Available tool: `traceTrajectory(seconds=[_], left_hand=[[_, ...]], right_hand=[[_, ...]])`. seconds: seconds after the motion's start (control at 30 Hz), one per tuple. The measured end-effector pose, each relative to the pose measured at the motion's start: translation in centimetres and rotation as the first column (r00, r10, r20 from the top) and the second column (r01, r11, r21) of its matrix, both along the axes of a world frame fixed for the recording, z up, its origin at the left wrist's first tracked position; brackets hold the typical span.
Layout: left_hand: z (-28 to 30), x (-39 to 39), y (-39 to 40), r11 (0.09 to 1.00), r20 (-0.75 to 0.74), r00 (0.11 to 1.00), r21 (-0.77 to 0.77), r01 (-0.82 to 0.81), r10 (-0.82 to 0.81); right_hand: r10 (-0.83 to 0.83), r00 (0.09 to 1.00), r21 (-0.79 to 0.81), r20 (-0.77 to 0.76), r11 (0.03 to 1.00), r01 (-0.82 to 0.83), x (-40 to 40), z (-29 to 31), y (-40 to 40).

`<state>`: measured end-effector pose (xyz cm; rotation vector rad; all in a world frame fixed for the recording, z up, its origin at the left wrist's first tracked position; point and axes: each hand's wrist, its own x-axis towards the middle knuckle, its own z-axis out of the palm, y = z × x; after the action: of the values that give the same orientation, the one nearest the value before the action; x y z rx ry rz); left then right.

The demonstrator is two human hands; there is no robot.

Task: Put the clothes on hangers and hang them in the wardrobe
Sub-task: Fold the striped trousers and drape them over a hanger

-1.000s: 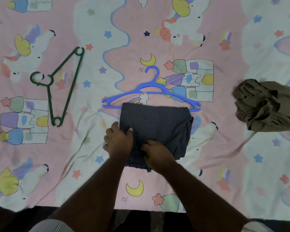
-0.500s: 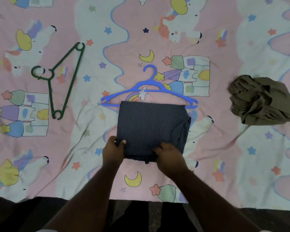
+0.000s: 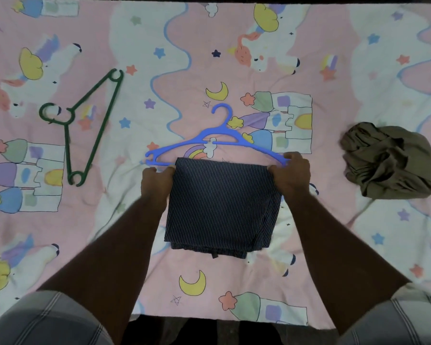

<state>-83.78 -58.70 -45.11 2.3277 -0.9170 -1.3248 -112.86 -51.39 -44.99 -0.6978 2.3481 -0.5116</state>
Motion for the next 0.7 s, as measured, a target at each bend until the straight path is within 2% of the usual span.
traceTrajectory(seconds=[0.07, 0.13, 0.23, 0.3, 0.4, 0.5, 0.7], left_hand=[[-0.9, 0.0, -1.2, 0.984, -0.141, 0.975, 0.067, -0.162, 0.17], [-1.7, 0.0, -1.9, 0.968, -0.219, 0.945, 0.12, -0.219, 0.241], [-2.2, -0.9, -2.2, 0.973, -0.309, 0.926, 0.147, -0.177, 0.215], [-2.1, -1.5, -2.1, 0.978, -0.329, 0.927, 0.162, -0.13, 0.178], [-1.6, -1.3, -1.9, 0.978, -0.374, 0.911, 0.17, -0.119, 0.175], [-0.3, -0.5, -1.4, 0.976, -0.497, 0.841, 0.141, -0.163, 0.213], [6.6, 0.4, -0.9, 0.989, -0.699, 0.711, -0.039, -0.142, 0.074]], right_hand=[[-0.12, 0.99, 0.1, 0.072, 0.989, 0.113, -1.0, -1.0, -0.6], [-0.23, 0.959, 0.105, 0.165, 0.971, 0.215, -1.4, -1.7, -0.9], [-0.326, 0.839, 0.032, 0.436, 0.937, 0.347, -1.9, -2.6, -1.0], [-0.339, 0.754, 0.049, 0.562, 0.924, 0.379, -1.9, -2.9, -0.8], [-0.289, 0.711, 0.013, 0.641, 0.93, 0.366, -1.6, -2.4, -0.3], [-0.2, 0.65, -0.091, 0.733, 0.918, 0.386, -1.6, -0.7, 0.3], [0.048, 0.675, -0.32, 0.737, 0.903, 0.285, -2.4, 7.1, 0.0]])
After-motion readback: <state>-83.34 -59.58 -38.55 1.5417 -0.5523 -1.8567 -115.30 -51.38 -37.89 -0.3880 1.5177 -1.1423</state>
